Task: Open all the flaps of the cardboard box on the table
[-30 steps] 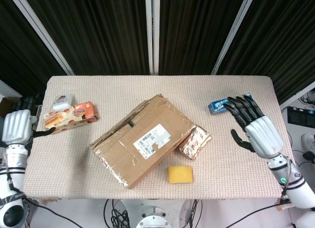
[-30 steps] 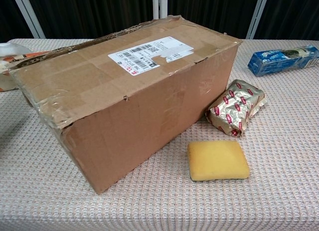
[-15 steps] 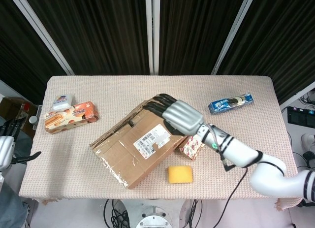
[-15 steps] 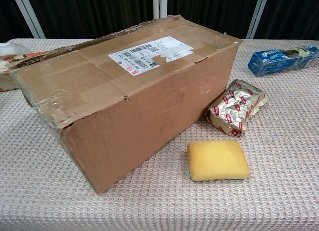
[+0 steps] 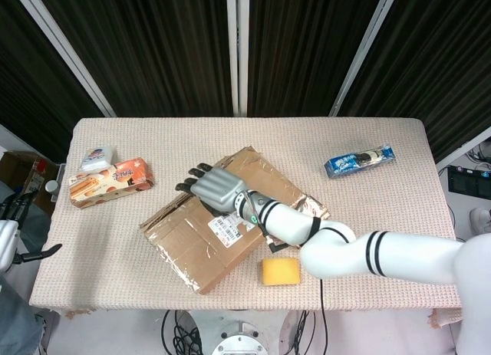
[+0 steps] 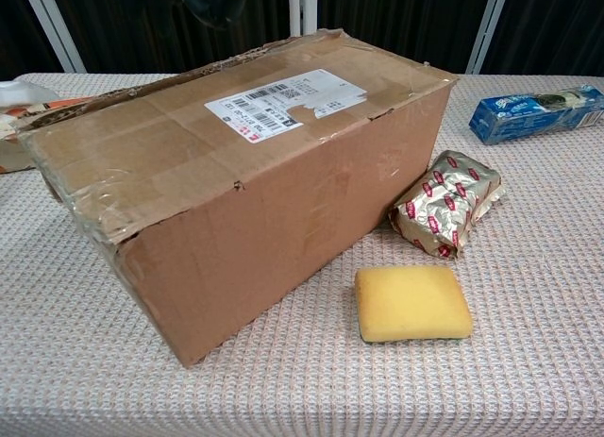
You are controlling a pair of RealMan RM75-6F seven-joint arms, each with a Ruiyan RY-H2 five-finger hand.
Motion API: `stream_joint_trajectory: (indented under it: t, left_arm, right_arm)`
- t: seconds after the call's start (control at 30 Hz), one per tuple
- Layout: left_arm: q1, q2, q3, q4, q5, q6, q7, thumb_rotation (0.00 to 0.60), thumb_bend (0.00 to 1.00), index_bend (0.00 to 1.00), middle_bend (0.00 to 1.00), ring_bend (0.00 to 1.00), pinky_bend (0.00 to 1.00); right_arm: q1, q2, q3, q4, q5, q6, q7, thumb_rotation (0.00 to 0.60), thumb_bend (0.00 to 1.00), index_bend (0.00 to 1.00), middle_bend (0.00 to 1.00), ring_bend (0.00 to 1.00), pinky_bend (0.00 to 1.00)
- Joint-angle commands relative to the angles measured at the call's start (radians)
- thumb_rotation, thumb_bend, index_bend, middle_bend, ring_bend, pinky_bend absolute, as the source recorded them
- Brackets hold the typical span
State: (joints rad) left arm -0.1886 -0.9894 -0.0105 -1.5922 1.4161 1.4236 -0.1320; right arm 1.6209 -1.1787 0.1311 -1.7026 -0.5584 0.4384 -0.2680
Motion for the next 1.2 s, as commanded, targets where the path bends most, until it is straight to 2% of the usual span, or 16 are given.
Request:
stream_joint_trajectory:
  t: [0.03,0.2,0.37,0.8,0.97,1.2]
  left_arm:
    - [0.004,-0.004,-0.002,0.009,0.008,-0.002,-0.014,0.426,0.0,0.07,0.12,0.07,0.16]
    - [0.006,-0.007,-0.006,0.017,0.013,-0.014,-0.028,0.426,0.0,0.07,0.12,0.07,0.16]
    - [0.006,-0.008,-0.01,0.017,0.015,-0.024,-0.031,0.425,0.0,0.07,0.12,0.07,0.16]
    - [0.01,-0.013,-0.019,0.016,0.01,-0.047,-0.026,0.421,0.0,0.07,0.12,0.07,0.16]
    - [0.014,-0.01,-0.021,0.016,0.011,-0.049,-0.029,0.427,0.0,0.07,0.12,0.07,0.16]
    - [0.011,-0.01,-0.023,0.013,0.014,-0.066,-0.032,0.423,0.0,0.07,0.11,0.07,0.16]
  right_arm:
    - [0.063,-0.034,-0.065,0.028,0.072,0.002,-0.025,0.6,0.83,0.15,0.17,0.0,0.0]
    - [0.091,-0.037,-0.095,0.03,0.107,-0.001,-0.004,0.6,0.84,0.21,0.22,0.0,0.0]
    - [0.09,-0.029,-0.097,0.021,0.092,0.01,0.018,0.6,0.85,0.28,0.28,0.0,0.0]
    - [0.094,-0.001,-0.122,0.001,0.066,-0.006,0.059,0.6,0.88,0.33,0.33,0.0,0.0]
    - [0.08,0.016,-0.104,-0.008,0.046,-0.003,0.093,0.6,0.88,0.34,0.38,0.0,0.0]
    - [0.051,0.118,-0.051,-0.071,0.014,-0.048,0.168,0.6,0.88,0.34,0.49,0.01,0.0]
